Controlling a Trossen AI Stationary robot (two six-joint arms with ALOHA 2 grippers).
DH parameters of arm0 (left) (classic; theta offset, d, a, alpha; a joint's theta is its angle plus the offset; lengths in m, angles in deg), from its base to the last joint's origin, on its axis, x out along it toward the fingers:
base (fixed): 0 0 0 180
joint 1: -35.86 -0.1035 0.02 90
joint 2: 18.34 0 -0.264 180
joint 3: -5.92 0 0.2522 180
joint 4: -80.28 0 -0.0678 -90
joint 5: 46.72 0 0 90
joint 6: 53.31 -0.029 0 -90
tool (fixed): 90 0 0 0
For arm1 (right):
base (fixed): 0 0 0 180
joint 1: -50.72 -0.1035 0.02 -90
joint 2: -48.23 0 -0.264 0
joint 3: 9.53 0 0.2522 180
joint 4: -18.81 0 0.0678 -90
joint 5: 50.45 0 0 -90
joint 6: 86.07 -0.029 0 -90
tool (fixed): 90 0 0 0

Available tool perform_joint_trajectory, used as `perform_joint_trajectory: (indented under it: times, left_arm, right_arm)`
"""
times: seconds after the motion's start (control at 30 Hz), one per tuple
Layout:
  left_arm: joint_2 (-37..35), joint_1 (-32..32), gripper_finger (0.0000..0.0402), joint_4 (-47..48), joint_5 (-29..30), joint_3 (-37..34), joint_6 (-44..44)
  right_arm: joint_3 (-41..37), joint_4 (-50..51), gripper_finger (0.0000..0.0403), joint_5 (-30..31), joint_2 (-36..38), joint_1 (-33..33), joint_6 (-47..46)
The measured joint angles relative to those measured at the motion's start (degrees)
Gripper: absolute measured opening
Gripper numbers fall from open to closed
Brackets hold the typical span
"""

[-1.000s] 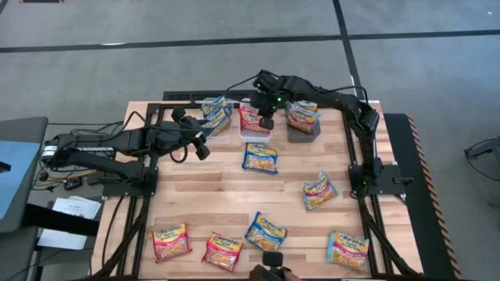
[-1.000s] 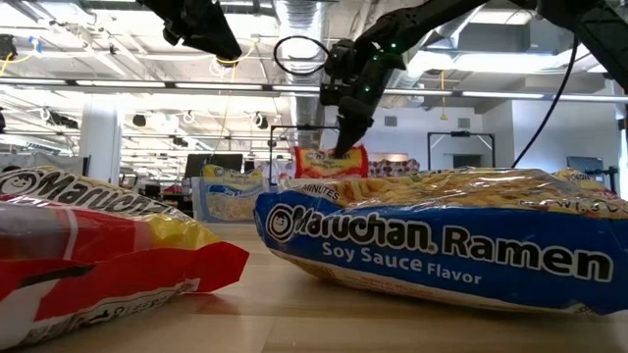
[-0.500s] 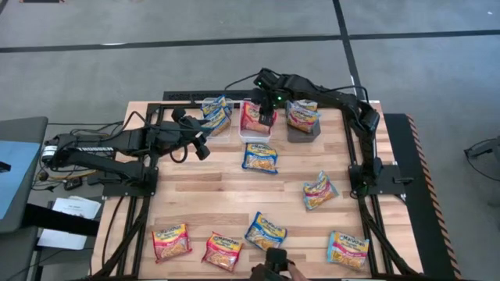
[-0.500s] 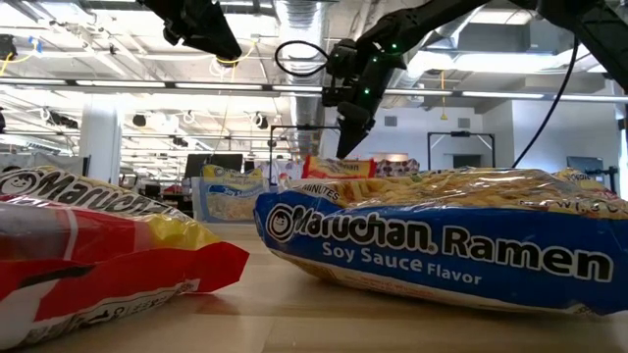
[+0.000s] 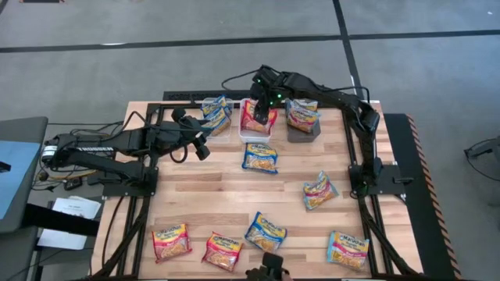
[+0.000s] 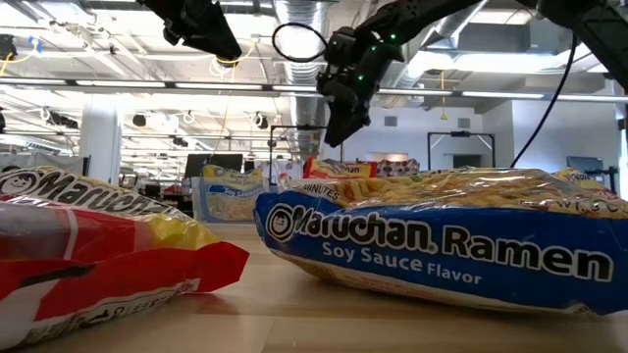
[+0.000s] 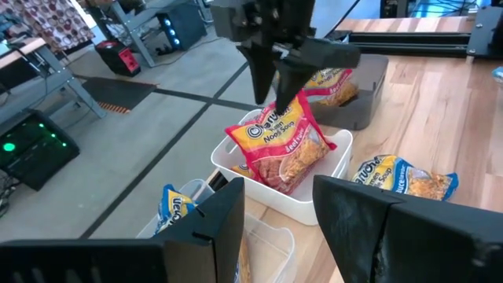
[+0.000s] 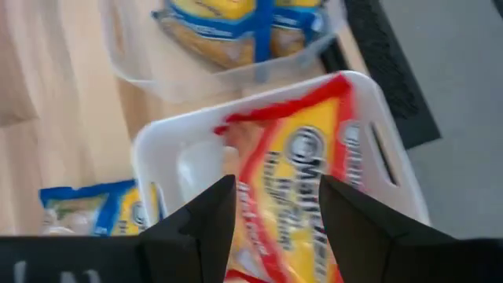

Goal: Sort Maruchan noodles
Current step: Put the red noodle pack into the white bin

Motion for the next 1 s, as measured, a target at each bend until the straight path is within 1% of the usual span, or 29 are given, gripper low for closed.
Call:
perform_joint_trajectory:
  times: [0.2,0.23,0.33,0.4,0.73,1.0]
  left_arm:
    - [0.0,0.0,0.0143,0.01,-0.02,-0.02,0.09]
    - [0.0,0.0,0.0143,0.0,-0.02,-0.02,0.09]
    - [0.0,0.0,0.0143,0.02,-0.02,-0.02,0.09]
    - [0.0,0.0,0.0143,0.0,-0.02,-0.02,0.09]
    - [0.0,0.0,0.0143,0.0,-0.02,-0.02,0.11]
    - [0.0,0.0,0.0143,0.0,-0.02,-0.01,1.6]
  right_arm:
    - [-3.92,-3.91,0.0205,0.3,-0.17,-1.82,-1.95]
    - [-4.75,-5.17,0.0205,0.96,-0.09,-2.01,-1.94]
    - [-6.79,-9.1,0.0204,5.87,-0.22,-2.82,-2.36]
    - [-6.9,-10.21,0.0201,6.44,-0.2,-2.94,-3.26]
    - [-6.85,-9.79,0.0184,6.6,-0.13,-2.37,-7.44]
    - [-10.44,-10.61,0.0183,8.47,-0.11,-2.08,-9.44]
